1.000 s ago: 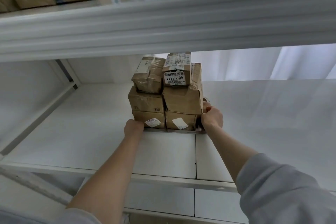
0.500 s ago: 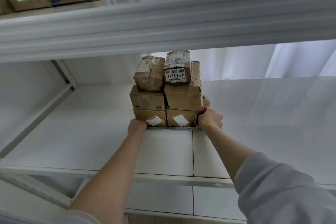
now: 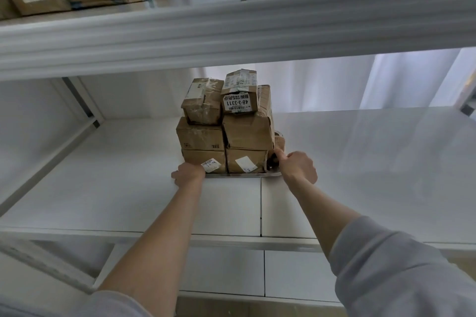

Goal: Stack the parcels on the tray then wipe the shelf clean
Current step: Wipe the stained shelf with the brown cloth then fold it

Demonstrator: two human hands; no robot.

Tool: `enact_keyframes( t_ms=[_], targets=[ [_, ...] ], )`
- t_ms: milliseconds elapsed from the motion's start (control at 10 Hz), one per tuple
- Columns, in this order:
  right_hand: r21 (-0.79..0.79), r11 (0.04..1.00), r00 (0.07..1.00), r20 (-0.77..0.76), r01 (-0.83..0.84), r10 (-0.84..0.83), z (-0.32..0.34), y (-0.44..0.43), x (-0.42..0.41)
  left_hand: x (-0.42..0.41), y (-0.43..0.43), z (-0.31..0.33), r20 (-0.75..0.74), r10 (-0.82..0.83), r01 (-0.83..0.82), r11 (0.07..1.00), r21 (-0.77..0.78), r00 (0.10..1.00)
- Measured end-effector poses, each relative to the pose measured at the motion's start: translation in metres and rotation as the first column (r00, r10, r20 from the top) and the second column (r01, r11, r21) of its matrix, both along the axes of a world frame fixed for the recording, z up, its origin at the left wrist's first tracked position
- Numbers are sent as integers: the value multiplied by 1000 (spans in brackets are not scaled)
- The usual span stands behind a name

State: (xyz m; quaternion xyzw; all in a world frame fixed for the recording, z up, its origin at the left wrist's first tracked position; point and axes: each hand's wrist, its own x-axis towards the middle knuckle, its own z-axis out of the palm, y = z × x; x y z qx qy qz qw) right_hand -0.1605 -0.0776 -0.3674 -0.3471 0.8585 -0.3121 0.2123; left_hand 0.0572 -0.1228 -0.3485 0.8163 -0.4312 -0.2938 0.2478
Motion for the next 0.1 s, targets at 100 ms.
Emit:
enact_keyframes(
  t_ms=[100],
  targets=[
    [-25, 998, 998, 23, -66, 66, 3, 7, 2, -6, 16, 3, 13, 18, -18, 1000, -1, 1000]
  ],
)
